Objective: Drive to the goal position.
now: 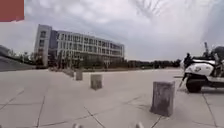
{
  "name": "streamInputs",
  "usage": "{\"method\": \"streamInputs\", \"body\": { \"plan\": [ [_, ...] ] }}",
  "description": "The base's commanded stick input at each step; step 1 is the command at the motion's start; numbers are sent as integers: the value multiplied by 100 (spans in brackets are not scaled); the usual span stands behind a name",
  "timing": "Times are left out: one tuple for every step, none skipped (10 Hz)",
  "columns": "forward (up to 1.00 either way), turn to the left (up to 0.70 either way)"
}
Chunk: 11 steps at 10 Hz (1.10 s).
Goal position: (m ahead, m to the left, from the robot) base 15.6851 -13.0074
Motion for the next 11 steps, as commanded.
{"method": "streamInputs", "body": {
  "plan": [
    [70,-14],
    [70,-14],
    [70,-14],
    [70,-14],
    [70,-14],
    [70,-11],
    [70,-4],
    [70,0],
    [70,0],
    [70,0],
    [70,0]
  ]
}}
